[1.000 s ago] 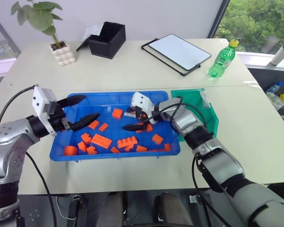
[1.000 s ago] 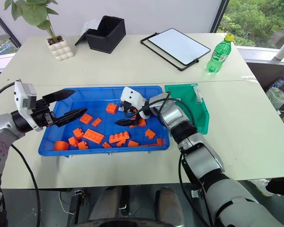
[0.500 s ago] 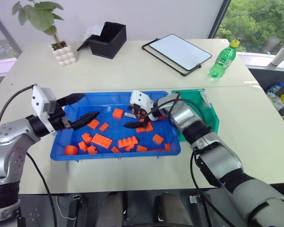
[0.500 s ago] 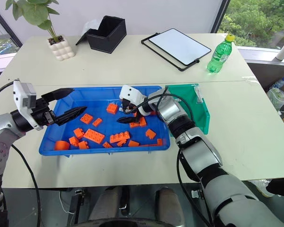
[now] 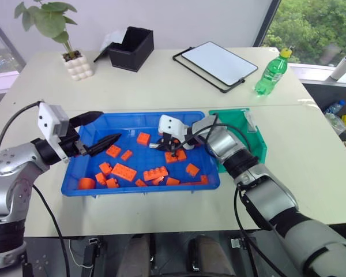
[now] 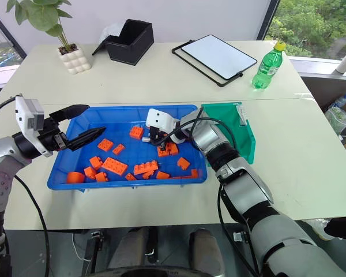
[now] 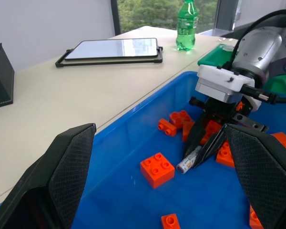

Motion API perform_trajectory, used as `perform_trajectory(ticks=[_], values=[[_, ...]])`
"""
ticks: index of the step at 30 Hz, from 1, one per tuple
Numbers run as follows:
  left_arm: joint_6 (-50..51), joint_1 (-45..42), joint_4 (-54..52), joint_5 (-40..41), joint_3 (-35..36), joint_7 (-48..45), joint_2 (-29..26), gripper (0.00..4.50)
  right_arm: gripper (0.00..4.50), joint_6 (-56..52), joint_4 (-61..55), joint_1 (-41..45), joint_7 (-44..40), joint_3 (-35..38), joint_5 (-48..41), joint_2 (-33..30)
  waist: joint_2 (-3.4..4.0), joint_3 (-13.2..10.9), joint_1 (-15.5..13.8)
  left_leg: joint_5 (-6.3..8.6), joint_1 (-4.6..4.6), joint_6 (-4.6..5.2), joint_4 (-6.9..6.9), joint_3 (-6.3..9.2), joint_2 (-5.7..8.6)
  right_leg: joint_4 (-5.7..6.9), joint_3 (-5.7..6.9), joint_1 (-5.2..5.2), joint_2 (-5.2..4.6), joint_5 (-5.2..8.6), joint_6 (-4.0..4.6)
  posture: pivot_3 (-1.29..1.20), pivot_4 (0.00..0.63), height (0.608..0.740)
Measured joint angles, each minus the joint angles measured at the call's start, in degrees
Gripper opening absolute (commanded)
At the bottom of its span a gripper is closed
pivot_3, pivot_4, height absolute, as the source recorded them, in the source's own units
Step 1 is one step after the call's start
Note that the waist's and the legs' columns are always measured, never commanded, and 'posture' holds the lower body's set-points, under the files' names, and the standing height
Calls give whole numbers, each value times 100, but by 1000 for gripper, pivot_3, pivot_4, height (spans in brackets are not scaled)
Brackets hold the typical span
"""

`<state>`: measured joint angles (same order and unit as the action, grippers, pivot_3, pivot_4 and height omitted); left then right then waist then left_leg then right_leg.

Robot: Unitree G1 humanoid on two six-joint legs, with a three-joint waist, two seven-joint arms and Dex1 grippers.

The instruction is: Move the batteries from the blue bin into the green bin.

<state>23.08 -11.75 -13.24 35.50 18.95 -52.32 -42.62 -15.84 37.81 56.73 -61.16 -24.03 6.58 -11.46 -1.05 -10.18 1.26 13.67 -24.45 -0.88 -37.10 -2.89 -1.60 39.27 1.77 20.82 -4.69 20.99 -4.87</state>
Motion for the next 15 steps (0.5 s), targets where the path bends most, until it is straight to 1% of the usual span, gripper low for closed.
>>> perform_trajectory(ticks=[7, 9, 10, 15], values=[[-21, 0, 12, -1, 0, 4, 14, 4500, 751, -24, -98, -13, -39, -19, 11, -11, 0, 0, 0, 0, 0, 0, 0, 0, 0, 0, 0, 0, 0, 0, 0, 0, 150, 740], [-33, 0, 13, -3, 0, 5, 22, 4500, 238, -24, -104, -22, -58, -32, 11, -9, 0, 0, 0, 0, 0, 0, 0, 0, 0, 0, 0, 0, 0, 0, 0, 0, 150, 740], [-39, 0, 14, -3, 0, 5, 23, 4500, 133, -23, -104, -22, -58, -33, 11, -8, 0, 0, 0, 0, 0, -1, 0, 0, 0, 0, 0, 0, 0, 0, 0, 0, 150, 740], [-114, 0, 82, -5, -1, 4, 27, 4500, 132, -22, -105, -22, -62, -39, 20, 15, 0, 0, 0, 0, 0, 0, 0, 0, 0, 0, 0, 0, 0, 0, 0, 0, 150, 740]])
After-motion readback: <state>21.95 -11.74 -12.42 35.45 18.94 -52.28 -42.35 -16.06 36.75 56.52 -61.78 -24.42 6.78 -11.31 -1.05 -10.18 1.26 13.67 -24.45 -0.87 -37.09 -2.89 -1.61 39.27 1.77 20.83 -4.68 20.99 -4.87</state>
